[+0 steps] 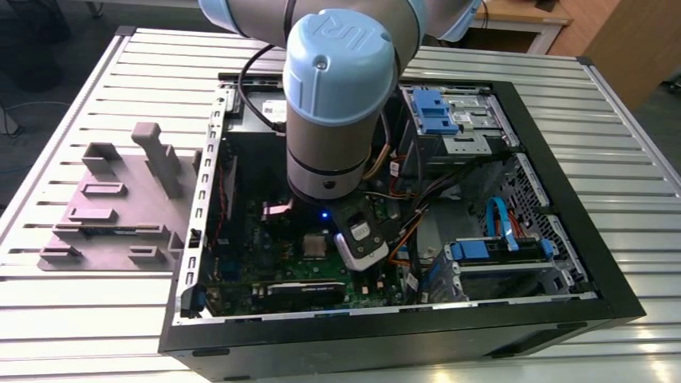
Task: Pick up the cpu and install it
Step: 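Place the cpu into insertion slot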
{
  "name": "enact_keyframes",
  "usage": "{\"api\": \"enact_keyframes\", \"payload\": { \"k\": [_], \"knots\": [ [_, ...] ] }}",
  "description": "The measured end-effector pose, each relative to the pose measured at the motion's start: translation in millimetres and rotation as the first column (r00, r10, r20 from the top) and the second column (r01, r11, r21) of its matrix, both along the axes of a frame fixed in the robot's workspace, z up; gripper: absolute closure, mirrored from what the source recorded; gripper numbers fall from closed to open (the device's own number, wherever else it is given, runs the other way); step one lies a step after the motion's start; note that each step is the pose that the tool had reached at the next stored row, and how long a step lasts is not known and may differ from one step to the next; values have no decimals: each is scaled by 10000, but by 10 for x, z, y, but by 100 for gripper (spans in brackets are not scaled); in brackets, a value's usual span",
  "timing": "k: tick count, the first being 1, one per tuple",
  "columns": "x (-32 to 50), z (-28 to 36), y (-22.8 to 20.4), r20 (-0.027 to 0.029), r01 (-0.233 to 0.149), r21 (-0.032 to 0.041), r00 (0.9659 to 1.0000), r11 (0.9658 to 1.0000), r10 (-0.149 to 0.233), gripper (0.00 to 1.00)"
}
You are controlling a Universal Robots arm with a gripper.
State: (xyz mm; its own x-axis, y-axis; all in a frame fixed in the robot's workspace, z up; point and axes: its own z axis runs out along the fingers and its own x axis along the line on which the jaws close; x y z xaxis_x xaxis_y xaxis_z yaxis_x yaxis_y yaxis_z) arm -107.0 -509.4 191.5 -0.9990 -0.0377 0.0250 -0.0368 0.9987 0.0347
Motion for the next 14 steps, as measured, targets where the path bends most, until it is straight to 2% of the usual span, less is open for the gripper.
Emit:
{"api": "enact_keyframes", "payload": {
  "k": [4, 5, 6, 7, 9, 14],
  "knots": [
    [0, 0, 0, 0, 1, -17, 10000, 10000, -1, 42],
    [0, 0, 0, 0, 0, -21, 10000, 10000, 0, 48],
    [0, 0, 0, -1, 0, -26, 10000, 10000, 0, 48],
    [-1, 2, 0, -3, 1, -34, 10000, 10000, -1, 54],
    [0, 1, 0, -2, 1, -40, 10000, 10000, -1, 57],
    [0, 0, 0, 0, 1, -58, 10000, 10000, -1, 57]
  ]
}}
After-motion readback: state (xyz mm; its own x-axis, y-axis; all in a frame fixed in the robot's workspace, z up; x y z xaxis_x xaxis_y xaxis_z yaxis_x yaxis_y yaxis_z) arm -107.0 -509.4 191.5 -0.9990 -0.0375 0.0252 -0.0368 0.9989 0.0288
